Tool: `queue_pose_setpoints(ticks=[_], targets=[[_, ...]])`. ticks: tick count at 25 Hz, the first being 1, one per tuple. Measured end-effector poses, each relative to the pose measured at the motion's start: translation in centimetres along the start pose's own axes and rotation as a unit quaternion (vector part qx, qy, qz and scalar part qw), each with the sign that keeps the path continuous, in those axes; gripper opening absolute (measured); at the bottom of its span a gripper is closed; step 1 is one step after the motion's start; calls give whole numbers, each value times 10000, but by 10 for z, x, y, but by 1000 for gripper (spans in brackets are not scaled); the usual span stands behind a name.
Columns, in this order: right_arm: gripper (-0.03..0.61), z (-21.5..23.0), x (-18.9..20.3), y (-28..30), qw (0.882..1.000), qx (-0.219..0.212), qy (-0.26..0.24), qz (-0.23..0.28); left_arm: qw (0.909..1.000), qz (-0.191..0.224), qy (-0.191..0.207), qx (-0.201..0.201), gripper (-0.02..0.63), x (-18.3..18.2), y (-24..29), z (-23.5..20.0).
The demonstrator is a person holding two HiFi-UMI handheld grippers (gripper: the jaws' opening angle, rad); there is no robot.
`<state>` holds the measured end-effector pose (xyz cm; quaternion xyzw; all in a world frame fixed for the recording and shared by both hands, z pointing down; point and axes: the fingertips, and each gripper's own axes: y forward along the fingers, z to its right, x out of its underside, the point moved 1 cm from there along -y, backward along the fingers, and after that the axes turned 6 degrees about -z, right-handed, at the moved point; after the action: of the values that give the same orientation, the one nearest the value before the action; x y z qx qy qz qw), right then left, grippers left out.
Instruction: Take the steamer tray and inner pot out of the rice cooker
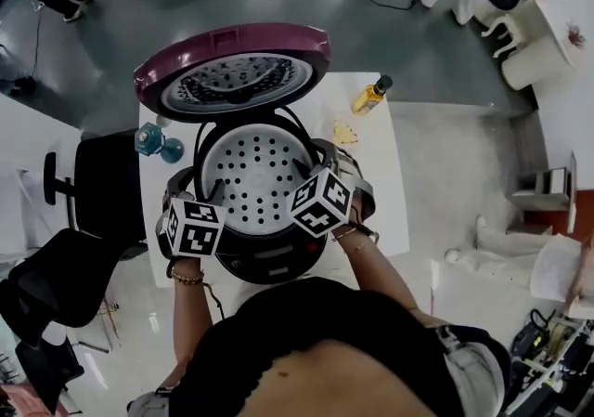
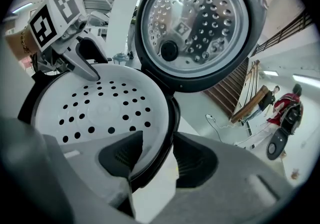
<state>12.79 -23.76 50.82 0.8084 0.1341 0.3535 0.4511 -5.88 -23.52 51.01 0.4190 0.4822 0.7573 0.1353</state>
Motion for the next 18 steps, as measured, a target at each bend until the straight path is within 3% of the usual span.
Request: queue_pose_setpoints(ticks=[10, 18], targets=[[134, 11, -11, -13, 9991, 15, 126, 411, 10000, 61, 3, -40, 178, -13, -9, -2], [81, 18, -18, -23, 9955, -45, 507, 805, 9999, 126, -12, 67, 172, -16, -14, 1]])
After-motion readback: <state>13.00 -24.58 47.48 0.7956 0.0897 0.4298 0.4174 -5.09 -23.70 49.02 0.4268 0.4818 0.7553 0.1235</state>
